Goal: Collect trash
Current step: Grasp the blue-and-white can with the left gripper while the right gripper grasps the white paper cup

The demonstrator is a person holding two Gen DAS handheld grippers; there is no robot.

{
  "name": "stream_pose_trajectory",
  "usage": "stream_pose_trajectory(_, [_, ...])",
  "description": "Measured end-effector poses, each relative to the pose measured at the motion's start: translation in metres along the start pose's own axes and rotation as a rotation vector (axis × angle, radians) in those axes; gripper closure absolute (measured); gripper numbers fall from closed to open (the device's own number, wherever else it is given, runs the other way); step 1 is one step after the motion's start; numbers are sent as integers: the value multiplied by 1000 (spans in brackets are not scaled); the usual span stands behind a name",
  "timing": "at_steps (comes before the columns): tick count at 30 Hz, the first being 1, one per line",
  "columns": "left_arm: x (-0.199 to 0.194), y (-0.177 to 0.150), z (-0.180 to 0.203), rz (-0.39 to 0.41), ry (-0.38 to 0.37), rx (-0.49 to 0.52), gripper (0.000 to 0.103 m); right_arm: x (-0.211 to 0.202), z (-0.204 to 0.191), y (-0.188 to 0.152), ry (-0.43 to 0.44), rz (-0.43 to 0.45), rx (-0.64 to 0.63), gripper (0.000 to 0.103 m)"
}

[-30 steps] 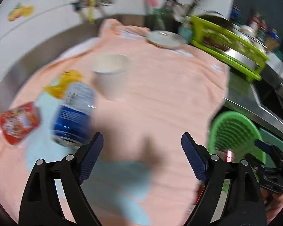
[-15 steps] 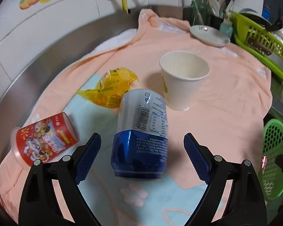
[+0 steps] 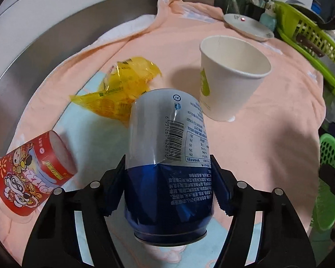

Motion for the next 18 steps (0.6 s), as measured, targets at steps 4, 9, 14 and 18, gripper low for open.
stream_pose_trajectory(4, [-7,-6,-4,12,-9,-3,36,11,-4,6,20,-8,9,24])
stream_pose_trajectory(9, [-25,-12,-9,44,-17,-1,36,29,-17,19,45,-11,7,24])
stream_pose_trajectory(14, [-46,-19,-15,80,-32,-9,36,51,-39,40,89,-3,16,24])
stream_pose_trajectory(18, [-57,-25,-17,99,-41,-13,36,68,-55,53,88,4,7,24])
Point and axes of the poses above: each gripper's, at about its wrist camera, not at the fingertips, and x roughly the way its jaws point, z to its right, y to its top, the point moved 6 cm from there along x, roughly the way its jaws point, and after that the axes turned 14 degrees about -y, right-handed, at the moved point
